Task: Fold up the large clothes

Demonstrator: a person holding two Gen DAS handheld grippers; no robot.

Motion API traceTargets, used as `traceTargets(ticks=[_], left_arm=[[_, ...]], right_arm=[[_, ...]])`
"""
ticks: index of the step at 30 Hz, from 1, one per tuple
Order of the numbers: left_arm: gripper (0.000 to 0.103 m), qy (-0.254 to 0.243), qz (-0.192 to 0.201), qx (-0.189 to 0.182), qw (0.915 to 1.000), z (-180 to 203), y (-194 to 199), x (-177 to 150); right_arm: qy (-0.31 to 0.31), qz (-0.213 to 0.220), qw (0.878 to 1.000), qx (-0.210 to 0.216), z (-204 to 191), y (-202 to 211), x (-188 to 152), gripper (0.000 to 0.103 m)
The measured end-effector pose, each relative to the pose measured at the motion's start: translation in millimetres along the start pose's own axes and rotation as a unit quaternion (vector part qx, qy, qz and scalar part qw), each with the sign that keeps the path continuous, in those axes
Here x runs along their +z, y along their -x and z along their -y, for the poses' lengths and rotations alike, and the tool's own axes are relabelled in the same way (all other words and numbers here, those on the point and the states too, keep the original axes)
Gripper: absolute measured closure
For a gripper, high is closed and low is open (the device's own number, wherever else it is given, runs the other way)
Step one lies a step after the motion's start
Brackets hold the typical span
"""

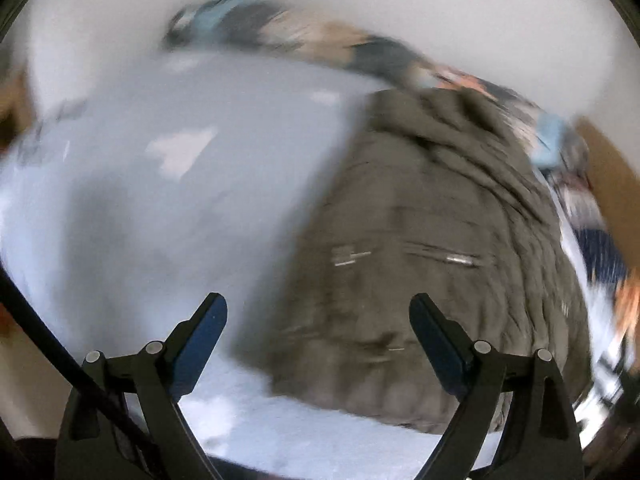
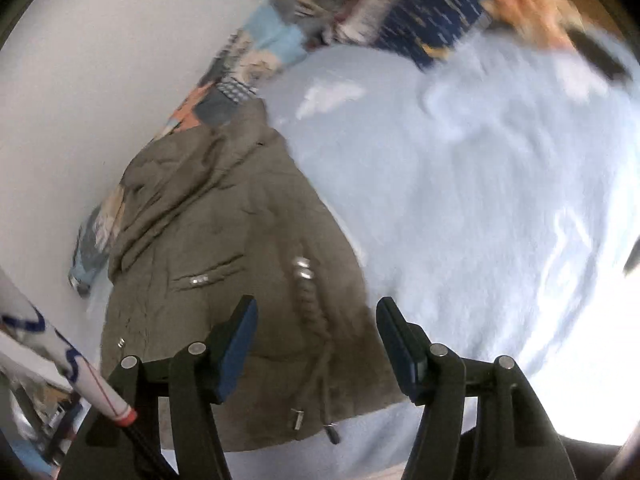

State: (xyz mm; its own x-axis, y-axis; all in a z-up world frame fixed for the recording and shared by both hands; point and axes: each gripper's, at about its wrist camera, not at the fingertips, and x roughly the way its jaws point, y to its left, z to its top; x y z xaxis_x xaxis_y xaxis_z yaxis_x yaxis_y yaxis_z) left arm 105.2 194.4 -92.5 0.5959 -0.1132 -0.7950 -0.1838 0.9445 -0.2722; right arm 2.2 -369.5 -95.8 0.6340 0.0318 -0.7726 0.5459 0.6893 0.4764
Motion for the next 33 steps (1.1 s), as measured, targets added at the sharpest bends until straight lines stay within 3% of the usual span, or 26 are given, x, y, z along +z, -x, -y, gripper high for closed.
traceTargets(ticks=[2,5,12,16,20,25,26,29,33], left_arm=[[0.026,0.057,-0.038,-0.021,0.9974,-25,-15,-6],[0.028,0.081,-0.065,-0.051,0.9933,-34,-28,-13],[0.028,0.112,-0.075,-0.083,0.9874,-37,-42,-20],[0.028,0.092,-0.083,-0.092,0.9880,-24,-44,-29],[0.028,0.064,-0.085,-0.112,0.9880,-3,-43,-38],[0.028,0.013,-0.075,-0.096,0.9925,19,-42,-47],[0.028,0.005,-0.071,-0.091,0.9933,22,-41,-48],[0.030,-0.011,-0.055,-0.082,0.9951,29,-41,-48],[0.036,-0.037,-0.036,-0.067,0.9964,38,-43,-48]], right_arm=[[-0.028,-0.012,0.999,0.021,9,-5,-2,0.036],[-0.066,-0.019,0.997,0.042,19,-12,-3,0.036],[-0.109,-0.037,0.992,0.043,34,-22,-9,0.036],[-0.126,-0.049,0.989,0.058,42,-25,-13,0.035],[-0.149,-0.079,0.980,0.107,42,-36,-21,0.032],[-0.117,-0.107,0.977,0.142,20,-45,-29,0.032],[-0.099,-0.105,0.981,0.131,14,-44,-30,0.035],[-0.070,-0.088,0.988,0.107,6,-42,-28,0.064],[-0.042,-0.061,0.992,0.099,-2,-36,-25,0.071]])
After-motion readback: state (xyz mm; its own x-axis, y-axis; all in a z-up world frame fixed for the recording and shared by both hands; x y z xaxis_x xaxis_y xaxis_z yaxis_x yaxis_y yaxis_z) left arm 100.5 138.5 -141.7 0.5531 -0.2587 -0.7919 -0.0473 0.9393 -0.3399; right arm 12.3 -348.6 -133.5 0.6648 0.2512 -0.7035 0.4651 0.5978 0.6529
